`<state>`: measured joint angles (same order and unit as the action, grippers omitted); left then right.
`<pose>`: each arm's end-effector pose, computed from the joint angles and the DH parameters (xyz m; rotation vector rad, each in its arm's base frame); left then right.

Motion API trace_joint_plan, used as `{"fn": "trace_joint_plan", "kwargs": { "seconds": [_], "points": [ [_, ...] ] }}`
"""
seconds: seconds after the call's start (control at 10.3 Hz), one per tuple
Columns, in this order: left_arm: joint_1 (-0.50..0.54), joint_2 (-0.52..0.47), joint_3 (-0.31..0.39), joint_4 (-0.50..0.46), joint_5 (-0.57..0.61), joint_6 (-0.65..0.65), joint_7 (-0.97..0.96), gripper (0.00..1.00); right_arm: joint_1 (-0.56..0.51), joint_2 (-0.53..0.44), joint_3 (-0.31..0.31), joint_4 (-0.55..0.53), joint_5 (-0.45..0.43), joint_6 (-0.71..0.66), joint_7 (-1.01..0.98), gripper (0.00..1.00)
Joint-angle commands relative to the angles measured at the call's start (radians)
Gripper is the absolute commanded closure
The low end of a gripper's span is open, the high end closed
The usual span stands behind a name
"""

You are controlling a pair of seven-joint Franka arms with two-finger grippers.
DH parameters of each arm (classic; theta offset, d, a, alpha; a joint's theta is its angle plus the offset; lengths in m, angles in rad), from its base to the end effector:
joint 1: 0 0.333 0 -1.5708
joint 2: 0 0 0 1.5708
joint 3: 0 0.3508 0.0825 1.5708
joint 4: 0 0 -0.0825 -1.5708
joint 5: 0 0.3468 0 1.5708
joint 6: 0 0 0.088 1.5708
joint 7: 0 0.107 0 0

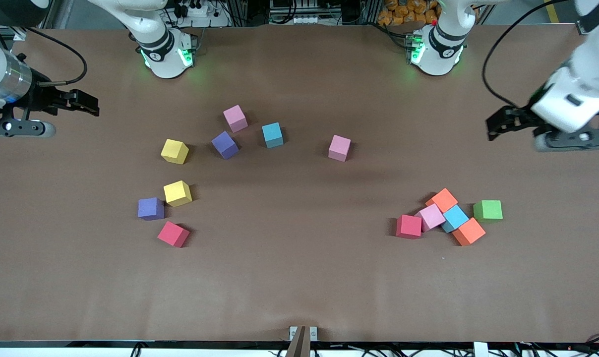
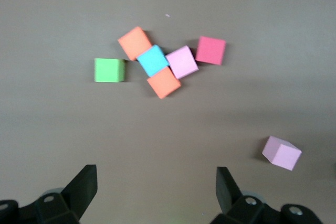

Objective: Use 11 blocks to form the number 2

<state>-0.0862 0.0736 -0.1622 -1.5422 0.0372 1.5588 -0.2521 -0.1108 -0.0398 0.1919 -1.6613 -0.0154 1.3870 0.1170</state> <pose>0.5251 -0.1251 0.6323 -3.1023 -0.0050 0.0745 0.4784 0.0392 0.6268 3.0743 -0.0584 -0.3580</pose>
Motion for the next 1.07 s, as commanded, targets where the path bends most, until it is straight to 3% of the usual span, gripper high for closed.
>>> {"fn": "trace_joint_plan", "kwargs": {
  "seconds": [0.0, 0.19, 0.39, 0.58, 0.97],
  "points": [
    [-0.151, 0.087, -0.01, 0.01, 0.0, 0.001, -0.257, 0.0, 0.008, 0.001, 0.009, 0.017, 0.017, -0.019, 0.044, 0.0],
    [-0.187, 0.127, -0.086, -0.022, -0.005, 0.058, -0.417, 0.0, 0.023, 0.011, 0.011, -0.009, 0.021, 0.015, 0.044, 0.0],
    [-0.268, 0.14, -0.102, -0.105, -0.017, 0.169, -0.592, 0.0, 0.033, 0.011, 0.011, -0.079, 0.078, 0.088, 0.041, 0.0],
    [-0.282, 0.187, -0.167, -0.137, -0.031, 0.234, -0.705, 0.0, 0.091, 0.006, 0.011, -0.162, 0.103, 0.162, 0.03, 0.0],
    [-0.333, 0.192, -0.191, -0.398, -0.036, 0.544, -1.125, 0.0, 0.19, -0.008, 0.011, -0.386, 0.137, 0.395, 0.012, 0.0]
  ]
}}
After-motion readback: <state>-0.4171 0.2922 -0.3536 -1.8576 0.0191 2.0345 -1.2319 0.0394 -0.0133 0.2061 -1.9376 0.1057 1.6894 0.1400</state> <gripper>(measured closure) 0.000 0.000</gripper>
